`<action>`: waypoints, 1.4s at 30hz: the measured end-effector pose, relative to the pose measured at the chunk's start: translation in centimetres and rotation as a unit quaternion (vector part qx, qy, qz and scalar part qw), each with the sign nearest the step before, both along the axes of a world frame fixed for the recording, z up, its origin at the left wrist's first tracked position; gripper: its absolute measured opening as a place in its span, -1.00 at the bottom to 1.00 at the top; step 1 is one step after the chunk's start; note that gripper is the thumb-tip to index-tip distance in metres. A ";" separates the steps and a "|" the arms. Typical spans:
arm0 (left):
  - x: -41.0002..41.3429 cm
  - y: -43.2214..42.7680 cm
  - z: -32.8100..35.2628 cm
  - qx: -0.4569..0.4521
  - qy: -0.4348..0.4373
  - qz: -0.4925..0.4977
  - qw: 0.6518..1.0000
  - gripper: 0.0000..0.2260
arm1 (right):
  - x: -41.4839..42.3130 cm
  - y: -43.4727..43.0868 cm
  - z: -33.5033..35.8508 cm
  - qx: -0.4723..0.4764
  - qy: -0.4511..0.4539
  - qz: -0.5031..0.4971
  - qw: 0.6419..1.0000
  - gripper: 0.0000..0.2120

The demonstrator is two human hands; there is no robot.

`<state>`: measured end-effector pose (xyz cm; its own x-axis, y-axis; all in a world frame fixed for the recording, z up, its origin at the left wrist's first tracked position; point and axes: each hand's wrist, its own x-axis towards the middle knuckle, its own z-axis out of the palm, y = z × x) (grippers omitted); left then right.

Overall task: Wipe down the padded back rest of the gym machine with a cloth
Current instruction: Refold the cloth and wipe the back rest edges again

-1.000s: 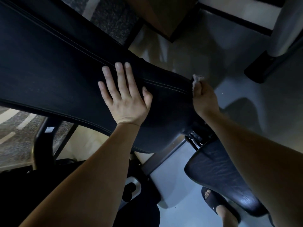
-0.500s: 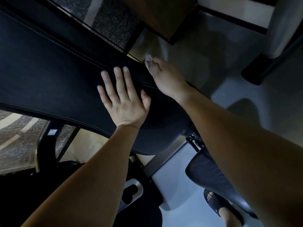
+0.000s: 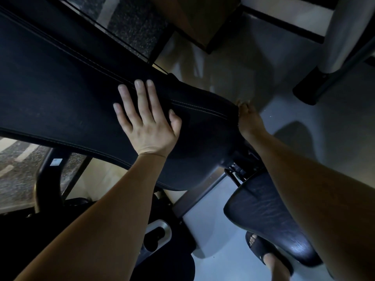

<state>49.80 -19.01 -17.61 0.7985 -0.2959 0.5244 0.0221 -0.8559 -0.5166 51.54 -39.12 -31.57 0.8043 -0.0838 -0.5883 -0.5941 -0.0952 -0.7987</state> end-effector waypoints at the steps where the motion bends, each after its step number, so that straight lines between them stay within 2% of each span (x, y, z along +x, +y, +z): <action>1: 0.0 0.0 0.0 0.000 0.000 0.000 1.000 -0.38 | 0.0 0.2 0.0 -0.006 -0.005 -0.006 1.000 -0.61; 3: -0.1 -0.1 0.1 0.002 0.005 0.001 1.000 -0.38 | -0.4 0.7 1.5 -0.042 -0.030 -0.003 0.999 -0.62; 7: -0.5 -0.5 1.0 -0.013 0.027 0.006 1.000 -0.38 | -1.3 2.0 4.2 -0.064 -0.172 0.013 0.983 -0.51; 9: -1.1 -0.7 1.7 -0.031 0.062 0.007 0.998 -0.35 | -1.4 2.7 4.9 -0.093 -0.213 0.037 0.972 -0.49; 14: -2.9 -1.4 5.3 -0.085 0.168 0.005 0.982 -0.26 | -1.3 4.4 10.9 -0.120 -0.299 0.100 0.942 -0.64; 19: -3.2 -0.2 10.5 -0.072 0.109 0.000 0.991 -0.34 | 0.0 7.2 16.0 -0.116 -0.393 0.131 0.903 -0.51; 21: -2.7 0.3 12.8 -0.052 0.089 0.019 0.994 -0.31 | 0.6 8.1 17.5 -0.102 -0.423 0.134 0.890 -0.49; 24: -1.8 1.2 16.1 -0.018 0.087 0.076 0.993 -0.08 | 0.6 8.4 17.2 -0.085 -0.425 0.120 0.893 -0.56; 28: -0.4 2.3 18.7 0.009 0.099 0.148 0.984 0.19 | -0.3 7.5 15.7 -0.081 -0.307 0.081 0.945 -0.68; 30: 0.1 2.9 18.8 0.030 0.112 0.169 0.979 0.27 | -0.2 7.9 16.3 -0.099 -0.317 0.061 0.941 -0.69; 33: 0.6 3.5 18.2 0.029 0.123 0.171 0.977 0.31 | 0.7 9.3 18.8 -0.115 -0.382 0.045 0.916 -0.65; 38: 0.8 3.8 18.0 0.015 0.132 0.156 0.979 0.30 | 3.2 10.7 23.1 -0.080 -0.464 0.065 0.880 -0.53; 40: 0.7 3.9 18.1 0.008 0.134 0.150 0.980 0.29 | 3.2 10.2 22.7 -0.092 -0.471 0.051 0.876 -0.60; 42: 0.7 4.0 18.1 0.005 0.139 0.146 0.979 0.28 | 2.1 9.3 20.8 -0.132 -0.439 0.015 0.888 -0.71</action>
<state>50.49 -14.99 0.50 0.9614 -0.0374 0.2726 0.1222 -0.8295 -0.5450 53.65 -29.81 -10.72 0.9474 -0.0968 0.3049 0.2535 -0.3540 -0.9002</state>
